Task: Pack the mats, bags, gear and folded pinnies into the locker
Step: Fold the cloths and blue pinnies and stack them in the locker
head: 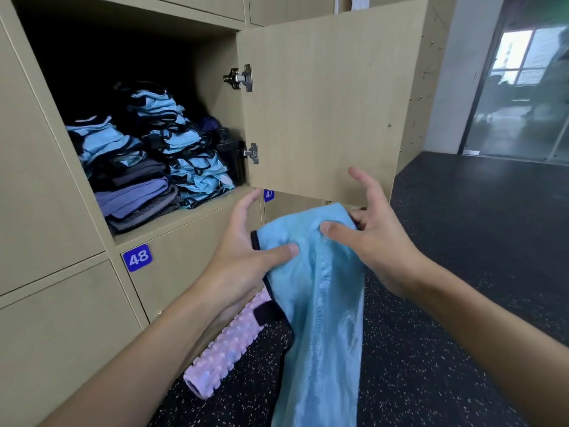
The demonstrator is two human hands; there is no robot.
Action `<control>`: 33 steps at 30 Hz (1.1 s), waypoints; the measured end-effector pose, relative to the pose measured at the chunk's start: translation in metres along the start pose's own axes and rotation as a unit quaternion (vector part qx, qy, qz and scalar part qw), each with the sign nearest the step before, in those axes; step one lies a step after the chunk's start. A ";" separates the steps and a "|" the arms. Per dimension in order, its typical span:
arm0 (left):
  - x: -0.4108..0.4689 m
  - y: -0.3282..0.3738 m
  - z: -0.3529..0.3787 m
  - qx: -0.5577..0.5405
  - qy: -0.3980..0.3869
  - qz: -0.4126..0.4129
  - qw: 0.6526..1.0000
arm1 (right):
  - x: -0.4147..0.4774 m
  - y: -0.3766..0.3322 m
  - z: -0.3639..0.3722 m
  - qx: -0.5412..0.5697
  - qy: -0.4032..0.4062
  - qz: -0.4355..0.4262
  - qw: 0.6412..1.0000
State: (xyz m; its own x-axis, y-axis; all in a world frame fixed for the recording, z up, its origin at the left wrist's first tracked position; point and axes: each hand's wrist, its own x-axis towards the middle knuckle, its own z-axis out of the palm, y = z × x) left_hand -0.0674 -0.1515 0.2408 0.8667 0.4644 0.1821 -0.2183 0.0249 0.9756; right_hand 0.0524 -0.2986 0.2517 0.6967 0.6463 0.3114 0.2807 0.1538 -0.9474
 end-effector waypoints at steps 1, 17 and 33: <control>0.002 0.004 0.000 -0.010 0.016 0.015 1.000 | -0.001 0.001 -0.001 0.011 -0.005 0.013 1.000; 0.006 0.005 0.002 -0.009 0.098 0.014 0.995 | -0.006 0.020 0.010 0.015 -0.061 0.043 0.997; 0.009 0.017 -0.010 -0.019 0.107 -0.077 0.991 | 0.005 0.015 0.002 -0.055 0.097 0.006 0.994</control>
State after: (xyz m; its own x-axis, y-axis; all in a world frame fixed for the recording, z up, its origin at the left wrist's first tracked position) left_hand -0.0677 -0.1378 0.2575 0.7767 0.6299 -0.0029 -0.1115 0.1421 0.9836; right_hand 0.0589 -0.2917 0.2394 0.8119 0.4897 0.3178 0.3337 0.0574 -0.9409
